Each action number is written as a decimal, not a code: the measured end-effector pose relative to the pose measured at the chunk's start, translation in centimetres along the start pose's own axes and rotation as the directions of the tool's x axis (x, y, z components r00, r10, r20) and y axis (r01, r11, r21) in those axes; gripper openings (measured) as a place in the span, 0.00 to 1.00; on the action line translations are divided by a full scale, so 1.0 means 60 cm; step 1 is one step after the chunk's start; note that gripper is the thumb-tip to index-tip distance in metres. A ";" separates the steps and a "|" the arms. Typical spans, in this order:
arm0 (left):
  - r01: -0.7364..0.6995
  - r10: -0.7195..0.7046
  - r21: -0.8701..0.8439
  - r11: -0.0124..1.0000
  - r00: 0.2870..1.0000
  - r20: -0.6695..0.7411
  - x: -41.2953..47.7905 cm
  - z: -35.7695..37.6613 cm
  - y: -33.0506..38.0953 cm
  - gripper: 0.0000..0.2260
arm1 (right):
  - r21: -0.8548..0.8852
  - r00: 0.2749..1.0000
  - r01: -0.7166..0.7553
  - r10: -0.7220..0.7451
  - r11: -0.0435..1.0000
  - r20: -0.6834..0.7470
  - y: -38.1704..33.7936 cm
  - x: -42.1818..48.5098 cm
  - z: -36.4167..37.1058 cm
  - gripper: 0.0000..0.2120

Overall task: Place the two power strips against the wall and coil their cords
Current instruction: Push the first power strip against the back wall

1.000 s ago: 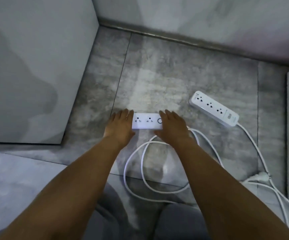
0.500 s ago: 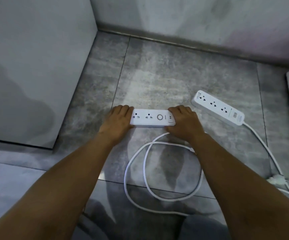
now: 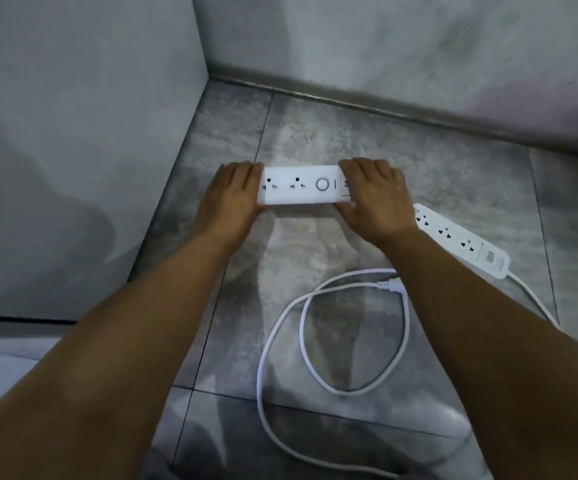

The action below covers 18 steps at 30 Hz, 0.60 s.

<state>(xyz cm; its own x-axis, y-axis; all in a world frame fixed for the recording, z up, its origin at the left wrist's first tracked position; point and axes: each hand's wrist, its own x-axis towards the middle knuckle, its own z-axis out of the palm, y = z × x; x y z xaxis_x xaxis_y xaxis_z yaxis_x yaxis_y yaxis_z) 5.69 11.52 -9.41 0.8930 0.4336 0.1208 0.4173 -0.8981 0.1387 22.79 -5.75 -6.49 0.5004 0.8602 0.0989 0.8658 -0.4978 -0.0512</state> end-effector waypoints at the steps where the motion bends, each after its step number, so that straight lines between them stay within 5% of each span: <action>1: 0.007 -0.007 -0.011 1.000 1.000 -0.018 0.011 -0.002 -0.005 0.32 | -0.033 1.000 0.003 -0.004 0.999 -0.025 0.000 0.012 -0.003 0.30; 8: 0.014 -0.018 -0.077 0.997 0.999 -0.051 0.090 0.008 -0.036 0.28 | 0.050 0.999 -0.028 0.027 0.998 0.029 0.005 0.089 0.020 0.29; 18: 0.082 -0.078 -0.047 0.996 0.994 0.078 0.219 0.060 -0.054 0.32 | 0.043 0.989 -0.142 0.140 0.989 0.052 0.069 0.217 0.063 0.29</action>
<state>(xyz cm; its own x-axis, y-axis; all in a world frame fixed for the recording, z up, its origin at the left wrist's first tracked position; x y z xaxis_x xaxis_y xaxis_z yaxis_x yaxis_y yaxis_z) 16.70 19.88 -11.79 0.8680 0.4954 0.0330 0.4807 -0.8552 0.1938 32.93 3.83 -9.17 0.6164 0.7865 0.0392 0.7851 -0.6100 -0.1076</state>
